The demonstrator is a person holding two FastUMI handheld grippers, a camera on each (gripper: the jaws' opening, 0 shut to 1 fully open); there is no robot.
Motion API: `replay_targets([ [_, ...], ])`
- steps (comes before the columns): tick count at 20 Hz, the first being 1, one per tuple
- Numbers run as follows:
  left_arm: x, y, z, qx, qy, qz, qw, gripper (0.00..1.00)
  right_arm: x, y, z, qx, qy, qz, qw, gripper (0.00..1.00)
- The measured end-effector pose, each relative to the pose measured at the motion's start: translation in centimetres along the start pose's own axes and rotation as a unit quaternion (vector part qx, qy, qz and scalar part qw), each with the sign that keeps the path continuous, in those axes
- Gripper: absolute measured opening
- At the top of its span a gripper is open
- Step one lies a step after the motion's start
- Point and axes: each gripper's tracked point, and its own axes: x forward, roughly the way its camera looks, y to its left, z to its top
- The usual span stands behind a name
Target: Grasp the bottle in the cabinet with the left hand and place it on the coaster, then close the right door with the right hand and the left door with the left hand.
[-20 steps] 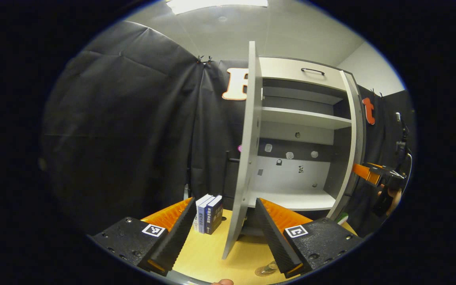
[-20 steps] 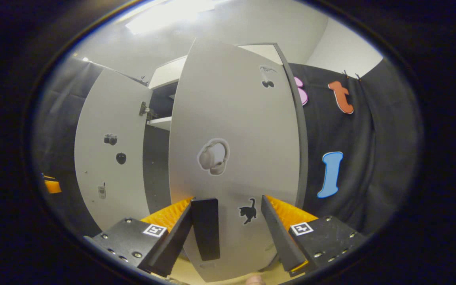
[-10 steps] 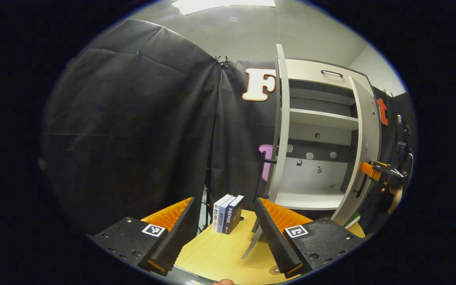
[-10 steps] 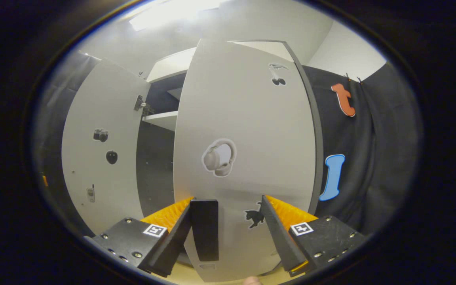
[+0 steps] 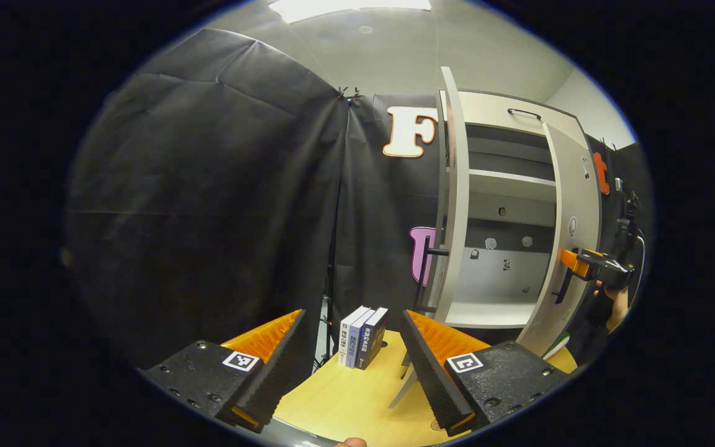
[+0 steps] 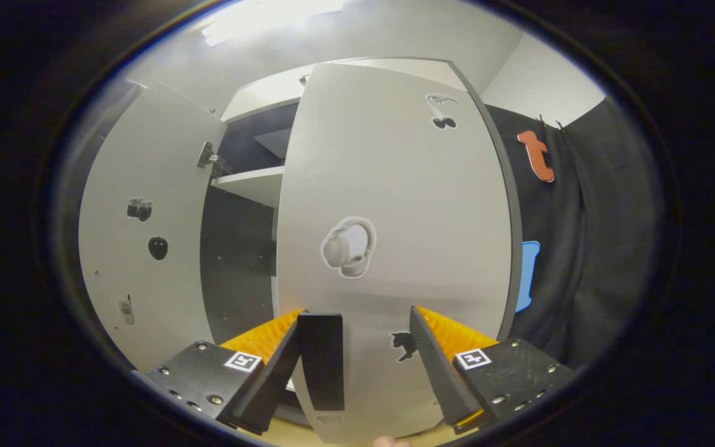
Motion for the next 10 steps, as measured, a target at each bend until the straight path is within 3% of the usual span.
replay_targets([
  [1,0.0,0.2,-0.1,0.001,0.001,0.002,1.000,0.89,0.3,0.1,0.0,0.001,0.000,-0.001,1.000,0.98],
  [2,0.0,0.5,-0.1,0.002,0.002,0.005,1.000,0.94,0.6,0.2,-0.1,0.001,-0.001,-0.002,1.000,0.98],
  [10,0.9,2.2,-0.1,0.005,0.004,0.024,1.000,0.95,2.0,0.7,-0.3,0.000,-0.010,-0.013,1.000,0.97],
])
